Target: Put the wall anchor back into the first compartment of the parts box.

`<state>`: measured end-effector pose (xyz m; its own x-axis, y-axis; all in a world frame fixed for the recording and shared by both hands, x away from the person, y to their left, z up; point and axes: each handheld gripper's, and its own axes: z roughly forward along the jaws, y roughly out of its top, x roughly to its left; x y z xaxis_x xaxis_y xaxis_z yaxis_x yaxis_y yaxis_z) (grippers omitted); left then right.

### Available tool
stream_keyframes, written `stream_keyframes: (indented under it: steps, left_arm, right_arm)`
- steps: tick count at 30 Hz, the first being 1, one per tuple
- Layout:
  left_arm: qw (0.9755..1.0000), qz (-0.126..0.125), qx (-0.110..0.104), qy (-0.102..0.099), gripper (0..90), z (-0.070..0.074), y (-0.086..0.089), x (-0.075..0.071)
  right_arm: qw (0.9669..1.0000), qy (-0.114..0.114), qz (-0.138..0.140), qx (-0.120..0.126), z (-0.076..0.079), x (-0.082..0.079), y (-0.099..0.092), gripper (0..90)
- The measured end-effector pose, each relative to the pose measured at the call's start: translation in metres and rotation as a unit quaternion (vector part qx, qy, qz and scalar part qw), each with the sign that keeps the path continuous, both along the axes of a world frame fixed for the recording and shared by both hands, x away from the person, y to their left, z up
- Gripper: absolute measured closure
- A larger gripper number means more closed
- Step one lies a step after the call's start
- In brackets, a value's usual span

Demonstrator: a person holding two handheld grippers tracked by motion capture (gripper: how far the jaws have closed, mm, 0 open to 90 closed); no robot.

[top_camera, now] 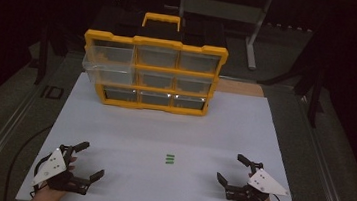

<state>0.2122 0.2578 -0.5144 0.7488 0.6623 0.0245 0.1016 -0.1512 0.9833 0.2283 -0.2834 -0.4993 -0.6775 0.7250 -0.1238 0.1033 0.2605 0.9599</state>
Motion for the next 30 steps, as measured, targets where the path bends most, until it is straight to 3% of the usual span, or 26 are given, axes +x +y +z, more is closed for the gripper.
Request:
stream_keyframes:
  steps: [4, 11, 13, 17, 22, 25, 30]
  left_arm:
    - [1.0000, -0.001, 0.006, -0.003, 0.0, 0.000, -0.002, 0.000]
    - [1.0000, -0.002, -0.008, -0.001, 0.0, 0.001, -0.005, 0.000]
    - [1.0000, -0.004, -0.003, 0.000, 0.0, 0.001, -0.006, 0.000]
    - [0.9999, -0.010, 0.007, 0.003, 0.0, 0.003, -0.011, 0.001]
    - [0.9995, -0.029, 0.010, 0.012, 0.0, 0.009, -0.016, 0.000]
    - [0.9989, -0.042, 0.001, 0.022, 0.0, 0.016, -0.019, 0.001]
    - [0.9973, -0.072, -0.015, 0.007, 0.0, 0.035, -0.029, 0.000]
  right_arm:
    - [1.0000, -0.001, -0.004, -0.003, 0.000, -0.001, -0.001, 8.5]
    - [0.9999, -0.002, 0.005, -0.012, 0.001, -0.002, 0.001, 8.5]
    - [0.9999, 0.005, 0.012, 0.001, 0.001, -0.001, 0.001, 8.4]
    - [0.9999, 0.006, 0.013, 0.002, 0.001, -0.001, 0.002, 8.4]
    - [0.9998, 0.004, 0.018, 0.002, 0.004, -0.002, 0.002, 8.5]
    - [0.9998, 0.002, 0.021, 0.006, 0.005, -0.003, 0.003, 8.5]
    - [0.9997, 0.002, 0.021, 0.013, 0.007, -0.004, 0.001, 8.4]
